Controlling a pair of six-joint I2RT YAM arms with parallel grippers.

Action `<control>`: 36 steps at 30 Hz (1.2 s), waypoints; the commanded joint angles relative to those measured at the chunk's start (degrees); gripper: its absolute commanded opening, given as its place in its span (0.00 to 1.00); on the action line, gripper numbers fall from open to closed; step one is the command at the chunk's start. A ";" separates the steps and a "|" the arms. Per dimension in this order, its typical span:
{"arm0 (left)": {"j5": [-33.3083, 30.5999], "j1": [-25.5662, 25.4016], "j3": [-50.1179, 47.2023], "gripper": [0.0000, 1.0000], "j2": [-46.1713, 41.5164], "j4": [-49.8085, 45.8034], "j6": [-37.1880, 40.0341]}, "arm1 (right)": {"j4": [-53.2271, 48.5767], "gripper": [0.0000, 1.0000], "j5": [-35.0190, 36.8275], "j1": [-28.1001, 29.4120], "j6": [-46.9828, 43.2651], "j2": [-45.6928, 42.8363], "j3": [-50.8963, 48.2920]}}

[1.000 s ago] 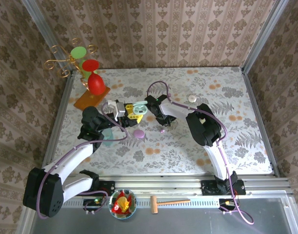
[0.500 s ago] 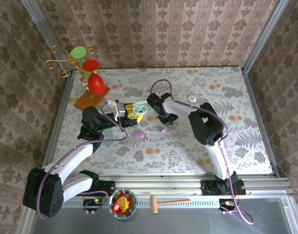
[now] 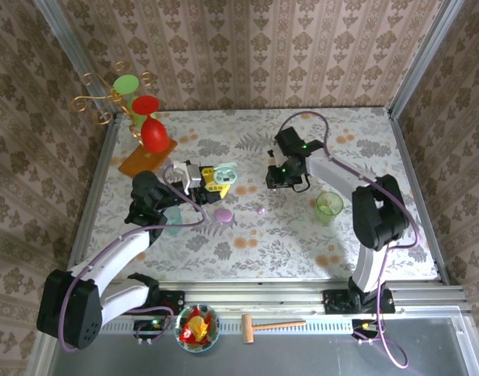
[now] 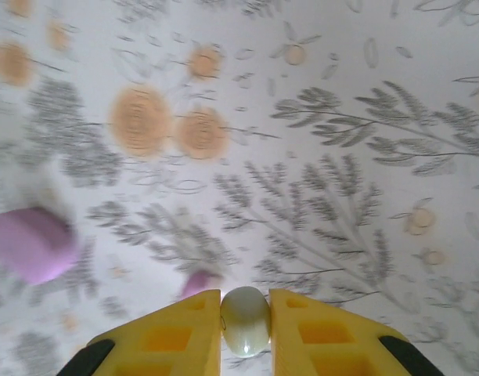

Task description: Insert the wireless bluetooth earbuds into the charging case

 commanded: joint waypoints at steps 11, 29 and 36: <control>-0.18 0.17 0.00 0.31 -0.21 3.18 -0.25 | 14.68 0.21 -33.66 -5.77 15.57 -4.21 -9.20; 0.09 0.08 0.01 0.31 -0.05 3.67 -0.66 | 25.52 0.16 -39.73 -6.33 33.99 -4.09 -14.27; -0.09 0.08 0.01 0.31 0.79 3.92 -0.10 | 28.15 0.16 -40.35 -6.25 37.10 -5.61 -15.09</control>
